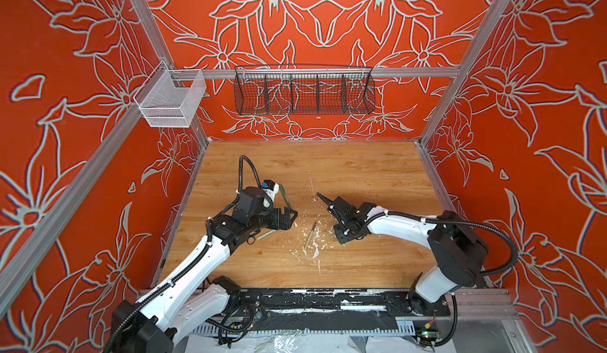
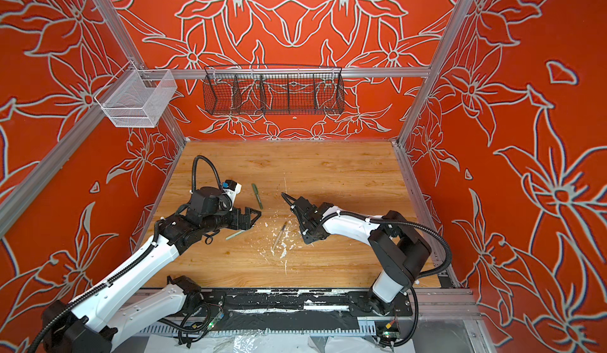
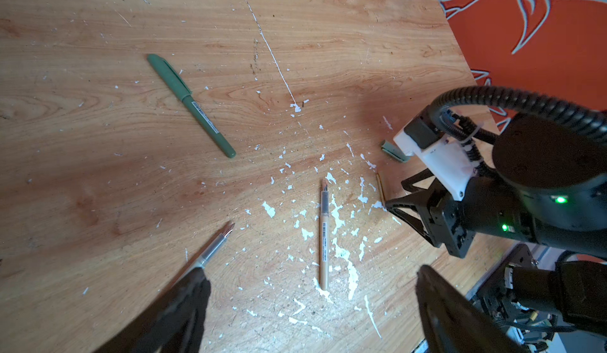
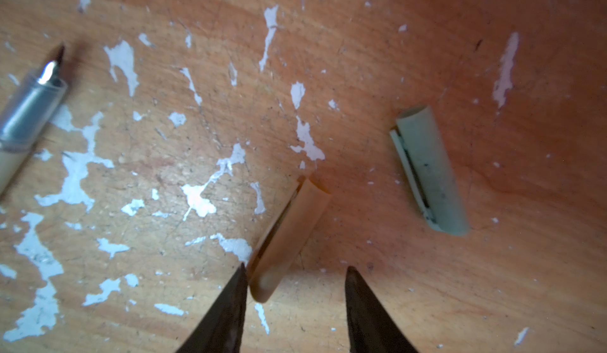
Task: Insert the pens into the pen caps
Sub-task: 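Move the right gripper over the tan cap on the table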
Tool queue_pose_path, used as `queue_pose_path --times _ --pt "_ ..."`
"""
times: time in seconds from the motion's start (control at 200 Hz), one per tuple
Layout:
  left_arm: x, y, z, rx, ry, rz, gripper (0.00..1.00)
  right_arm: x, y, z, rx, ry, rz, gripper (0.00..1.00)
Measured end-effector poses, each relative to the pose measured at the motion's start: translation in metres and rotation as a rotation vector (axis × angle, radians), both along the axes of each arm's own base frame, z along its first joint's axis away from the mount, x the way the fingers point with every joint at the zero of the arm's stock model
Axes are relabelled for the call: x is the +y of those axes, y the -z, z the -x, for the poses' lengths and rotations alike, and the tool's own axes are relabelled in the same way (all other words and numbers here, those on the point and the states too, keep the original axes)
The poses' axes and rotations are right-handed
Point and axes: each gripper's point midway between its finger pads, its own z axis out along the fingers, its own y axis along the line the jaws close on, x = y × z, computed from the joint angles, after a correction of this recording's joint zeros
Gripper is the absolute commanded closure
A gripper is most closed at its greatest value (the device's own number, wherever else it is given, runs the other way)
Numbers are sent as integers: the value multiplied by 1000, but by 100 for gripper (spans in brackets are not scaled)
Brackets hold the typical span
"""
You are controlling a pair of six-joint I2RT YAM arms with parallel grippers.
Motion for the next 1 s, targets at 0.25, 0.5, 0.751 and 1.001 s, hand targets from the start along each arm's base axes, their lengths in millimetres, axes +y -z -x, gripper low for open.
queue_pose_path --times 0.25,0.5,0.751,1.001 --pt "-1 3 -2 4 10 -16 3 -27 5 0 9 65 13 52" --pt "-2 2 -5 -2 17 -29 3 -45 5 -3 20 142 -10 53" --pt "-4 7 -4 12 26 -49 3 -28 -8 12 43 213 -201 53" --pt "0 -2 0 -30 16 -51 3 2 -21 23 70 282 -423 48"
